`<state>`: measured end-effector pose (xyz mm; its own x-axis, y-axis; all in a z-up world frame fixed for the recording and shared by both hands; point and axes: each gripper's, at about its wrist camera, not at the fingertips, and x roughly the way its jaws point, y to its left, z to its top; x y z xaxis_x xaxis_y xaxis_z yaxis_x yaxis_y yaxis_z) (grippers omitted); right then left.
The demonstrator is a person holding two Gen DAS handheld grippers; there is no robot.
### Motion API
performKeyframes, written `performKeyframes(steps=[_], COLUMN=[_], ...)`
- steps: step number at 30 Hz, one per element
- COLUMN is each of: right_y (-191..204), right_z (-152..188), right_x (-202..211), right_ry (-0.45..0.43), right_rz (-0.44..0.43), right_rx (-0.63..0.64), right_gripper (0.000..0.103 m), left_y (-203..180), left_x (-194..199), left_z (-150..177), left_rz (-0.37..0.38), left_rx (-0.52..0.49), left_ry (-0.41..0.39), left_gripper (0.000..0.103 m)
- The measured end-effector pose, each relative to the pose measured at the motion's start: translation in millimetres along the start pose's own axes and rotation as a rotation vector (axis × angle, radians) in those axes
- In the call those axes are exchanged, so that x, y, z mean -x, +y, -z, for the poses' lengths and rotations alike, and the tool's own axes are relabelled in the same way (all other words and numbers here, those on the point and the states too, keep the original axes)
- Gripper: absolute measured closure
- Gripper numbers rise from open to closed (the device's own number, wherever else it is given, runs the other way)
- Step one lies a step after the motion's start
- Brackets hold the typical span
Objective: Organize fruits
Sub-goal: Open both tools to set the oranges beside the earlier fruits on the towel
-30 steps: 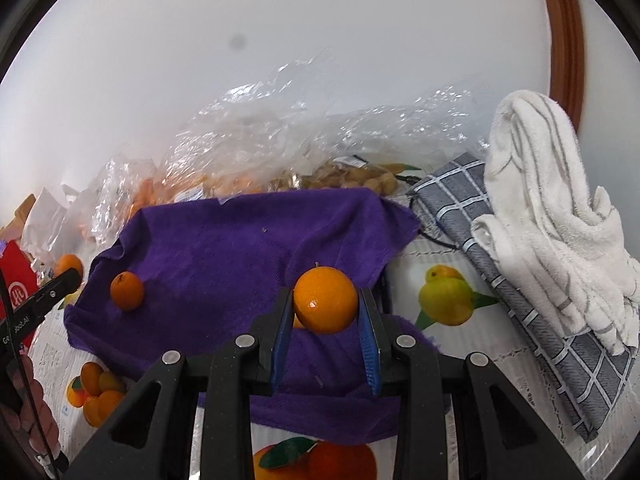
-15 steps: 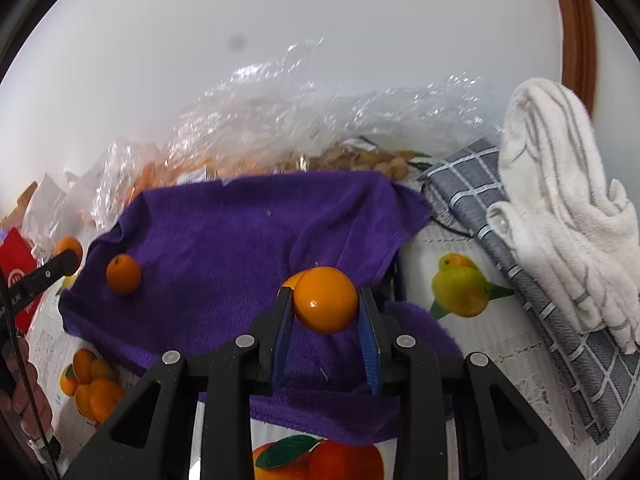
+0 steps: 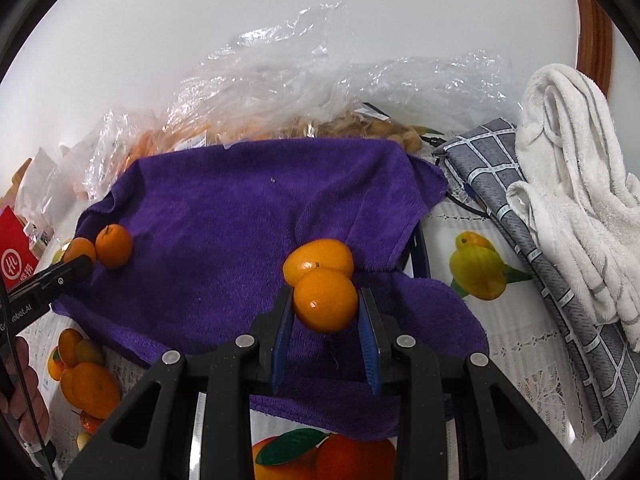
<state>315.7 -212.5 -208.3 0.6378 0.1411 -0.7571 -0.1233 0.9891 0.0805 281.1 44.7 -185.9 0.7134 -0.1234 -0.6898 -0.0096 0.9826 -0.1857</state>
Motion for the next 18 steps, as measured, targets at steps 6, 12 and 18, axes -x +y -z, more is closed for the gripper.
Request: performKeyframes(steps=[6,12,18], right_y=[-1.5,1.1,3.7], right_z=[0.9,2.5,3.7], right_x=[-4.1,-3.8,-2.6], right_ry=[0.021,0.021,0.013], right_rz=[0.000,0.008,-0.008], right_rx=[-0.009,0.002,-0.004], right_gripper=[0.072,0.072,0.050], left_y=[-5.2,-7.1,-8.6], left_x=[-1.8,-3.3,-3.2], left_z=[2.2,1.4,0.6], left_rz=[-0.018,-0.036,-0.049], left_rx=[-0.020,-0.039,-0.055], left_ry=[0.017,0.023,0.031], left_gripper=[0.065,0.065,0.065])
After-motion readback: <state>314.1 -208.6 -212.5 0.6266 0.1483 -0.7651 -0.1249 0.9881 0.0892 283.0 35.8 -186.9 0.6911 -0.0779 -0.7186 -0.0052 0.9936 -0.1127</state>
